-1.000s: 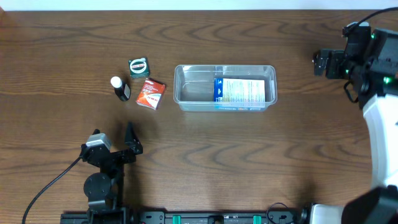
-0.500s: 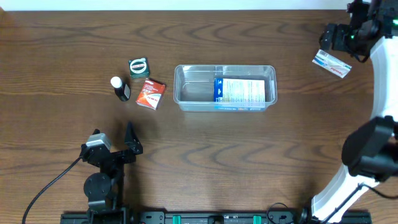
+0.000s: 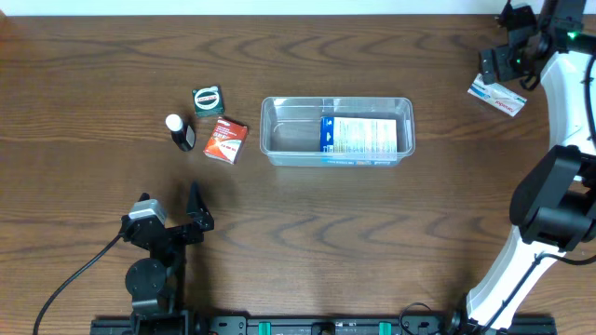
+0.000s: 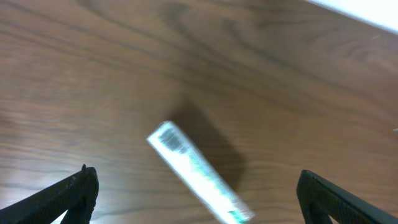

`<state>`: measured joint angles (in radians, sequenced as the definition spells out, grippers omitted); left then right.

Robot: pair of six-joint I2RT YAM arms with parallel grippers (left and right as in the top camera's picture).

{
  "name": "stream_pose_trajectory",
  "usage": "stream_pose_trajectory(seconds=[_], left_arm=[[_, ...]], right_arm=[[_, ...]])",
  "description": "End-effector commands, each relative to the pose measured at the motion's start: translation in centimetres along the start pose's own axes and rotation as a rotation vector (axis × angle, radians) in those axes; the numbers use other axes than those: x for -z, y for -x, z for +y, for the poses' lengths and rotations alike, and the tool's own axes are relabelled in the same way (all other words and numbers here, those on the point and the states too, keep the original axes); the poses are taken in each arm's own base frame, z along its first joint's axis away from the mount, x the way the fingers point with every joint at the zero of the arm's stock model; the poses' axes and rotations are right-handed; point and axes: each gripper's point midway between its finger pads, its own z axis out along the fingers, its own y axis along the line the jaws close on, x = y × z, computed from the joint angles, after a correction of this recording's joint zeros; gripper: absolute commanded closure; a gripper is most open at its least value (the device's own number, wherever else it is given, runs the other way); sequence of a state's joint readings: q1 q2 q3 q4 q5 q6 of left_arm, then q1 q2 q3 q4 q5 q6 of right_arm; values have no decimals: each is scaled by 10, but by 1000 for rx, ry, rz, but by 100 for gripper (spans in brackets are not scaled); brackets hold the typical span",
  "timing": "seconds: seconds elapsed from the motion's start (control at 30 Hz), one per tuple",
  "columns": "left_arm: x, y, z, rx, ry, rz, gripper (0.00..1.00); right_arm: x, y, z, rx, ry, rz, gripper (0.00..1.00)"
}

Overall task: Pack container
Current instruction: 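Move right gripper to the white-green box and grasp it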

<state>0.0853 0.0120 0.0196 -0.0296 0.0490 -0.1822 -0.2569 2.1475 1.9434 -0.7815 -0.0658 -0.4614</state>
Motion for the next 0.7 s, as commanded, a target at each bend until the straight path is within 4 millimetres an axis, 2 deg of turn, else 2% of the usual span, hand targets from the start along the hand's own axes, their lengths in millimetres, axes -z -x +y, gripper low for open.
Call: stream_pose_trajectory(seconds=[0.0, 0.2, 0.47, 0.57, 0.67], left_arm=[[-1, -15, 8, -13, 31, 46, 2], [-1, -15, 8, -13, 31, 46, 2], [-1, -15, 8, -13, 31, 46, 2], [-1, -15, 8, -13, 31, 46, 2], [-1, -15, 8, -13, 31, 46, 2]], right_arm=[[1, 2, -17, 72, -38, -17, 1], [-24, -15, -20, 58, -12, 24, 1], [-66, -52, 3, 61, 102, 128, 5], [-76, -62, 7, 59, 118, 155, 8], [-78, -64, 7, 58, 121, 160, 11]])
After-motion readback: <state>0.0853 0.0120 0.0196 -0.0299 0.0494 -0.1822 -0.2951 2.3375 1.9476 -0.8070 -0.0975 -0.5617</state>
